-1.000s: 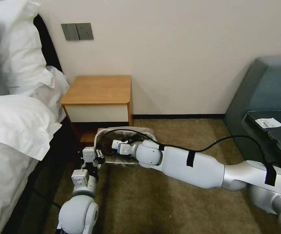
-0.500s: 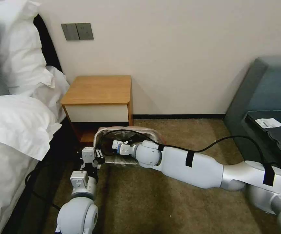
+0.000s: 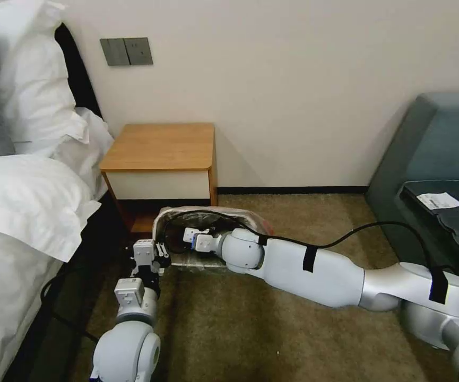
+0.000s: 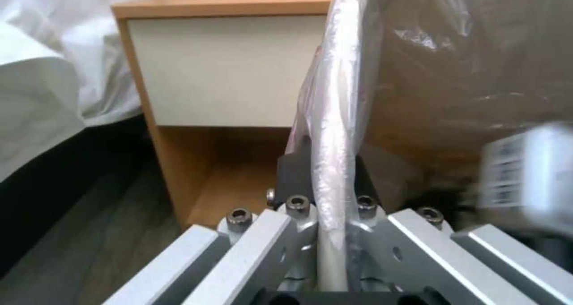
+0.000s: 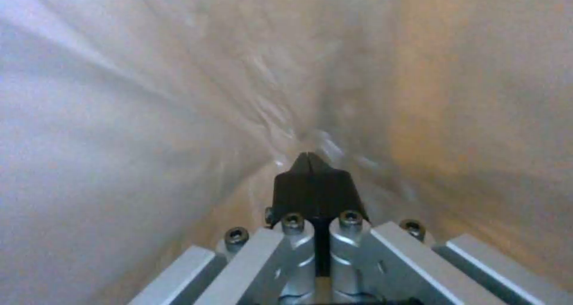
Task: Pick up the garbage bag from the table and place it over the trash can.
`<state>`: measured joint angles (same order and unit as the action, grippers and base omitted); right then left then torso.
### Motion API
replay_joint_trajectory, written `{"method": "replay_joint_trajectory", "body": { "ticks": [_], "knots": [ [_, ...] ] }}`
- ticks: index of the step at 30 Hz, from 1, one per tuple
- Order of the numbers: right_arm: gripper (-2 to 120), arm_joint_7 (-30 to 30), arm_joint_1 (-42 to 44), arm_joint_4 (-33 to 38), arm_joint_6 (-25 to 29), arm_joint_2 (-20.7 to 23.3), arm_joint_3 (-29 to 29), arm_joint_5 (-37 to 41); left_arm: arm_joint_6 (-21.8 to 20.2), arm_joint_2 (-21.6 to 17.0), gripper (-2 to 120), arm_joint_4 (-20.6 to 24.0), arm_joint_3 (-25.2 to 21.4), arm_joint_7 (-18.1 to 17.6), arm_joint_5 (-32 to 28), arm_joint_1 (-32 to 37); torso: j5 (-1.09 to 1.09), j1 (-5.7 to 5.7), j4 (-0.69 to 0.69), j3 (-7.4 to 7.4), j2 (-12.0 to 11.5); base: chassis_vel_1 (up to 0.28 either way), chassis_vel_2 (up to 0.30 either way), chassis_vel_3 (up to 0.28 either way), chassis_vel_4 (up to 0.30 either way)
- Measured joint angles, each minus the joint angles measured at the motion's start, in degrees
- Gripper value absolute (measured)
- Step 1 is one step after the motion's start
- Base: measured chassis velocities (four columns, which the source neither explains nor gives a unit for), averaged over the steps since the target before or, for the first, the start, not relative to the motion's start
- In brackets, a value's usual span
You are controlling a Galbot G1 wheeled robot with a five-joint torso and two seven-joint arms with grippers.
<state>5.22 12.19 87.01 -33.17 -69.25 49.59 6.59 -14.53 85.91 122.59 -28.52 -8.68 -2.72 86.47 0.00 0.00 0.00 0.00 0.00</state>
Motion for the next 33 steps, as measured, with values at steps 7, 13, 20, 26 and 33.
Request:
{"method": "replay_joint_trajectory", "body": {
  "ticks": [7, 13, 20, 26, 33],
  "knots": [
    [0, -0.3, 0.9, 5.8, -0.5, 2.5, -1.3, 0.6, -0.5, -0.2, 0, -1.2, -1.4, -0.2, -1.6, -1.7, 0.00, 0.00, 0.01, 0.00, 0.0, 0.000, 0.000, 0.000, 0.000],
    [0, -0.6, 4.1, 12.3, -0.3, 6.3, -3.9, 0.6, -1.6, -0.7, 0, -1.3, -2.9, -0.9, -4.8, -2.7, 0.00, 0.00, 0.01, 0.00, 0.0, 0.000, 0.000, 0.000, 0.000],
    [0, 2.6, 13.4, 22.3, 2.4, 11.9, -13.7, -4.4, -3.0, -1.3, 0, -1.8, -3.8, -1.7, -7.4, -3.2, 0.01, 0.00, 0.01, 0.00, 0.0, 0.000, 0.000, 0.000, 0.000],
    [0, 3.1, 22.2, 31.1, 5.2, 18.9, -23.6, -5.7, -3.8, -1.4, 0, -3.2, -3.4, -2.3, -8.6, -3.2, 0.02, 0.00, 0.00, 0.00, 0.0, 0.000, 0.000, 0.000, 0.000],
    [17, 4.0, 41.9, 40.8, 11.5, 22.7, -46.3, -5.8, -9.0, -1.8, 0, -2.9, -2.1, -3.3, -15.0, -2.4, 0.02, 0.00, -0.02, -0.01, 0.0, 0.000, 0.000, 0.000, 0.000]
  ]
}}
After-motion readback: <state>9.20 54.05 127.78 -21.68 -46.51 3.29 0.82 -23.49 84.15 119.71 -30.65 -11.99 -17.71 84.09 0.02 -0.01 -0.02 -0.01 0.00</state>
